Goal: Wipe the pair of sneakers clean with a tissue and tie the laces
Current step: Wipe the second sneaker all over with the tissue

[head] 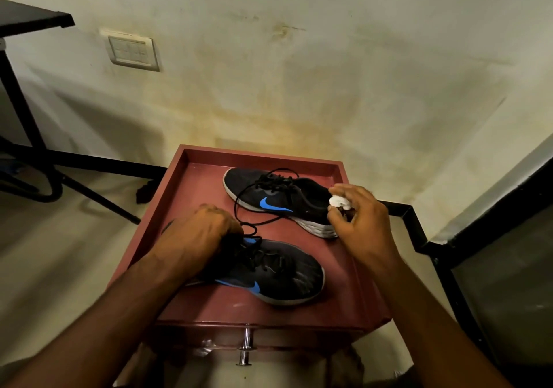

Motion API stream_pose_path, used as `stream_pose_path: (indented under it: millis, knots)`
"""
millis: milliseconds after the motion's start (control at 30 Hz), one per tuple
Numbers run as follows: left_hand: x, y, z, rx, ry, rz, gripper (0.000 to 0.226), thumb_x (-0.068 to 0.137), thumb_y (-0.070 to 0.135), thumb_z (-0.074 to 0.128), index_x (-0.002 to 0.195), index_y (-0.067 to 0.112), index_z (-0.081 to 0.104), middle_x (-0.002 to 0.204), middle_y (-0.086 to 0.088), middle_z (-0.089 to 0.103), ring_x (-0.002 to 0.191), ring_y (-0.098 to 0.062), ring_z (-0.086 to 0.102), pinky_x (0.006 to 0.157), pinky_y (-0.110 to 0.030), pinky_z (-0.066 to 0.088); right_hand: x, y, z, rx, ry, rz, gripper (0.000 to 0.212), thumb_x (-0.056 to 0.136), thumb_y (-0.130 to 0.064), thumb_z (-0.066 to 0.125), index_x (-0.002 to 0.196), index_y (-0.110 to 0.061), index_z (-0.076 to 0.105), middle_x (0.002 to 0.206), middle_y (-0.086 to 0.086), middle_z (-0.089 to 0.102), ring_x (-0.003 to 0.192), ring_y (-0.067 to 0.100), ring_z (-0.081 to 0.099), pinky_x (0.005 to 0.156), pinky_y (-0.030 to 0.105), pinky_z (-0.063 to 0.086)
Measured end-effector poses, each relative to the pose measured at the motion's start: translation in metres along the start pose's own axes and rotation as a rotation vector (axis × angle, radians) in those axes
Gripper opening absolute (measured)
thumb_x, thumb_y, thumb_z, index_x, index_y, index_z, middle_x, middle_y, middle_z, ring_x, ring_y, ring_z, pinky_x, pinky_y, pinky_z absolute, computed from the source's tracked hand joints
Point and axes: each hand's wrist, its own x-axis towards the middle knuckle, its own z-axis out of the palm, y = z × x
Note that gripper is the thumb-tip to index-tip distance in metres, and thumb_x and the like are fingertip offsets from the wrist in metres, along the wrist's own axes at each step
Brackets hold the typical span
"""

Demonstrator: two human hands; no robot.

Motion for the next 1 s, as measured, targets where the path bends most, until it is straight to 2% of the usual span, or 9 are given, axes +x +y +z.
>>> stream_pose_path:
  millis: [133, 200, 267, 367, 433, 533, 667, 833, 1000]
  knots:
    - [-0.004, -0.002, -0.006, 0.070, 0.013, -0.096, 0.057, 0.090, 0.017, 0.066, 0.140, 0.042, 0.055, 0.143, 0.010, 0.051, 0.128, -0.016, 0.044, 0.109, -0.033, 0.040, -0.023, -0.017, -0.010, 0.207, -0.012, 0.099, 0.032, 0.097, -0.002, 0.062, 0.125, -0.015, 0.073, 0.118, -0.003, 0.072, 0.105, 0.003, 0.071, 0.090, 0.016, 0.056]
    - [-0.007, 0.005, -0.010, 0.025, 0.285, -0.132, 0.069, 0.085, 0.018, 0.066, 0.148, 0.037, 0.045, 0.149, 0.001, 0.041, 0.133, -0.023, 0.033, 0.112, -0.042, 0.034, -0.033, -0.025, -0.014, 0.356, -0.057, 0.215, 0.028, 0.100, -0.004, 0.062, 0.123, -0.016, 0.071, 0.098, -0.001, 0.079, 0.084, 0.011, 0.078, 0.075, 0.024, 0.062]
    - [-0.007, 0.021, -0.008, -0.063, 0.485, 0.033, 0.068, 0.087, 0.038, 0.063, 0.151, 0.031, 0.042, 0.150, -0.002, 0.040, 0.138, -0.025, 0.032, 0.113, -0.048, 0.032, -0.037, -0.029, -0.013, 0.347, -0.108, 0.262, 0.017, 0.096, -0.013, 0.071, 0.112, -0.021, 0.073, 0.084, -0.002, 0.078, 0.068, 0.013, 0.076, 0.064, 0.030, 0.063]
    - [-0.001, 0.035, 0.017, 0.012, 0.092, 0.185, 0.087, 0.088, 0.081, 0.039, 0.160, 0.036, 0.021, 0.166, 0.004, 0.027, 0.154, -0.022, 0.019, 0.123, -0.044, 0.015, -0.040, -0.028, -0.001, 0.147, -0.227, 0.173, 0.012, 0.087, -0.028, 0.081, 0.099, -0.029, 0.081, 0.084, -0.013, 0.076, 0.075, 0.006, 0.070, 0.066, 0.020, 0.054]
    - [0.003, 0.037, 0.037, 0.185, -0.127, 0.151, 0.097, 0.082, 0.089, 0.037, 0.161, 0.035, 0.020, 0.167, 0.003, 0.027, 0.153, -0.022, 0.024, 0.122, -0.041, 0.016, -0.043, -0.029, 0.008, -0.027, -0.338, 0.094, 0.015, 0.089, -0.029, 0.076, 0.102, -0.026, 0.082, 0.094, -0.008, 0.075, 0.086, 0.009, 0.068, 0.077, 0.028, 0.054]
    - [0.011, 0.040, 0.047, 0.322, -0.112, 0.139, 0.092, 0.082, 0.086, 0.041, 0.156, 0.032, 0.033, 0.162, 0.000, 0.038, 0.145, -0.024, 0.041, 0.114, -0.042, 0.031, -0.055, -0.036, 0.019, -0.213, -0.462, -0.020, 0.020, 0.095, -0.016, 0.063, 0.107, -0.018, 0.079, 0.104, 0.001, 0.073, 0.099, 0.022, 0.068, 0.086, 0.039, 0.055]
    - [0.010, 0.044, 0.054, 0.364, -0.095, 0.125, 0.093, 0.083, 0.084, 0.044, 0.156, 0.030, 0.029, 0.166, -0.005, 0.029, 0.147, -0.026, 0.037, 0.114, -0.043, 0.032, -0.076, -0.054, 0.026, -0.429, -0.691, -0.088, 0.029, 0.102, -0.030, 0.057, 0.126, -0.026, 0.071, 0.120, 0.001, 0.067, 0.110, 0.021, 0.062, 0.096, 0.033, 0.052]
    - [0.013, 0.042, 0.052, 0.335, -0.097, 0.147, 0.089, 0.082, 0.086, 0.041, 0.154, 0.032, 0.037, 0.160, -0.003, 0.040, 0.142, -0.023, 0.045, 0.111, -0.042, 0.037, -0.054, -0.042, 0.013, -0.527, -0.453, 0.018, 0.017, 0.095, -0.028, 0.062, 0.101, -0.023, 0.077, 0.100, 0.003, 0.070, 0.097, 0.024, 0.065, 0.084, 0.036, 0.054]
    - [0.012, 0.041, 0.052, 0.303, -0.069, 0.138, 0.089, 0.082, 0.083, 0.047, 0.155, 0.034, 0.036, 0.164, 0.000, 0.035, 0.146, -0.019, 0.040, 0.114, -0.039, 0.033, -0.064, -0.060, 0.020, -0.353, -0.837, 0.105, 0.027, 0.098, -0.036, 0.065, 0.123, -0.030, 0.074, 0.116, -0.002, 0.068, 0.110, 0.018, 0.062, 0.099, 0.034, 0.051]
